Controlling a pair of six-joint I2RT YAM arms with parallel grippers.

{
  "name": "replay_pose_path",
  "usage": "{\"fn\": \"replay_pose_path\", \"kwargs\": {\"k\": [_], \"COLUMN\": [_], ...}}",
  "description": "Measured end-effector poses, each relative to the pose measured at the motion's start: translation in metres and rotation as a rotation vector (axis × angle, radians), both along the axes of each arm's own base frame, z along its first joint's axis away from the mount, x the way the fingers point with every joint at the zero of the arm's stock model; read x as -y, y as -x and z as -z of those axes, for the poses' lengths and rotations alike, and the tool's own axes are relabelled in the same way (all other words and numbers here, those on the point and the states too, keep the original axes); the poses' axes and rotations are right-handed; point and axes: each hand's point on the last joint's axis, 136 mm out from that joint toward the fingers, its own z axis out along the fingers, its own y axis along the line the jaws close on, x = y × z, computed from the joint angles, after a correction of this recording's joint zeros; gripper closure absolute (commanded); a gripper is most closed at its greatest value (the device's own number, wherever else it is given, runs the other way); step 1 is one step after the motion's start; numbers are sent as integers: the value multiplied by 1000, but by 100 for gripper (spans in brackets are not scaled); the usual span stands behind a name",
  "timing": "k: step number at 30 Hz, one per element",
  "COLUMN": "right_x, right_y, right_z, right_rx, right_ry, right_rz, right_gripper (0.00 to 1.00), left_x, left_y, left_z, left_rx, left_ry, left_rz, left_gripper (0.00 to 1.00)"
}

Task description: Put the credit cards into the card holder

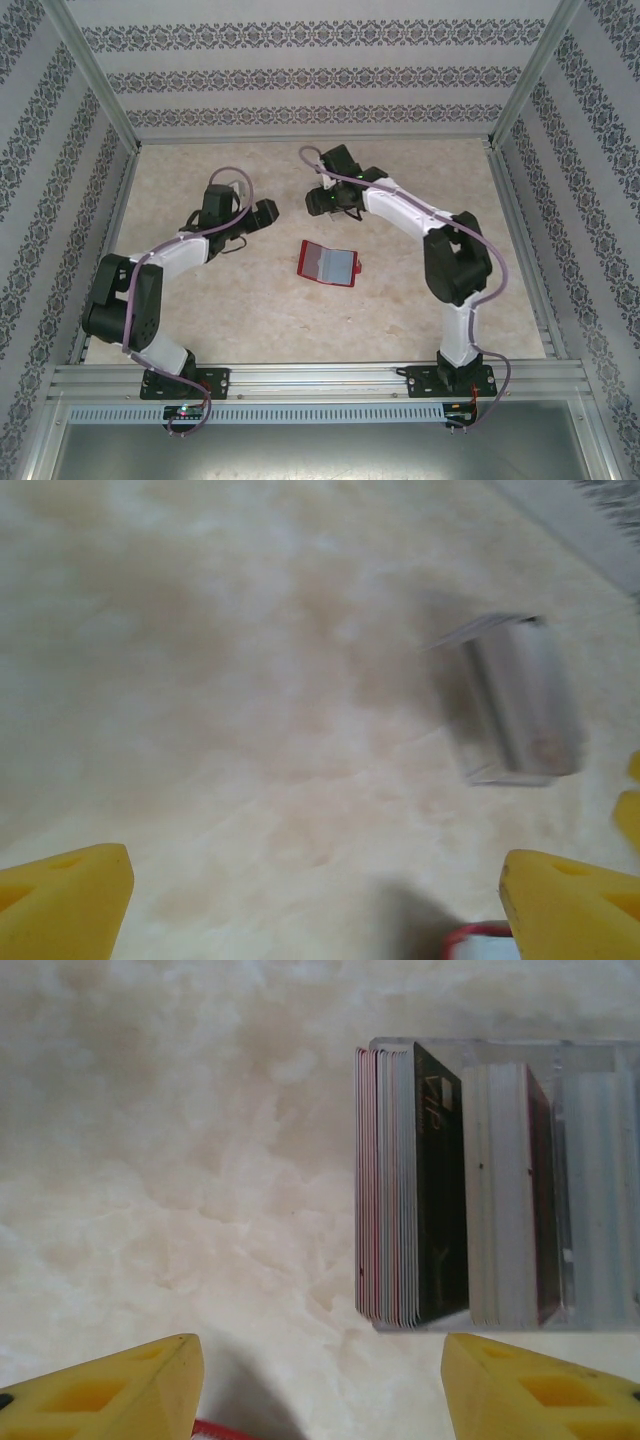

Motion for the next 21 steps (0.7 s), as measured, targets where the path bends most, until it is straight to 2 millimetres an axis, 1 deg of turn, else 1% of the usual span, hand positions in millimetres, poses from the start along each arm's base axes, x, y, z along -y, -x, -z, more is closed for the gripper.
{"fn": "replay_pose_path", "kwargs": {"k": [3, 7, 11, 14, 17, 21], "right_x": [-3, -2, -2, -3, -7, -11], "right_y": [-7, -16, -19, -21, -21, -19], "right_z": [12, 16, 20, 25, 29, 28], "right_rx": [-6, -6, -18, -32, -50, -67], "right_ry": [72, 125, 139, 145, 134, 101], "right_rz": [-1, 7, 11, 12, 11, 13], "right_gripper": [35, 35, 35, 36, 39, 42], "left_x": [-24, -40, -49, -50, -52, -54], "left_y": [14, 24, 26, 28, 26, 23], "left_z": [20, 31, 36, 41, 39, 37], "left_rx": [-24, -5, 37, 46, 75, 89], "left_ry": [-51, -99, -126, -133, -129, -127], "left_rz": [-75, -133, -166, -168, -175, -183], "left_gripper": [3, 2, 2, 2, 2, 2]}}
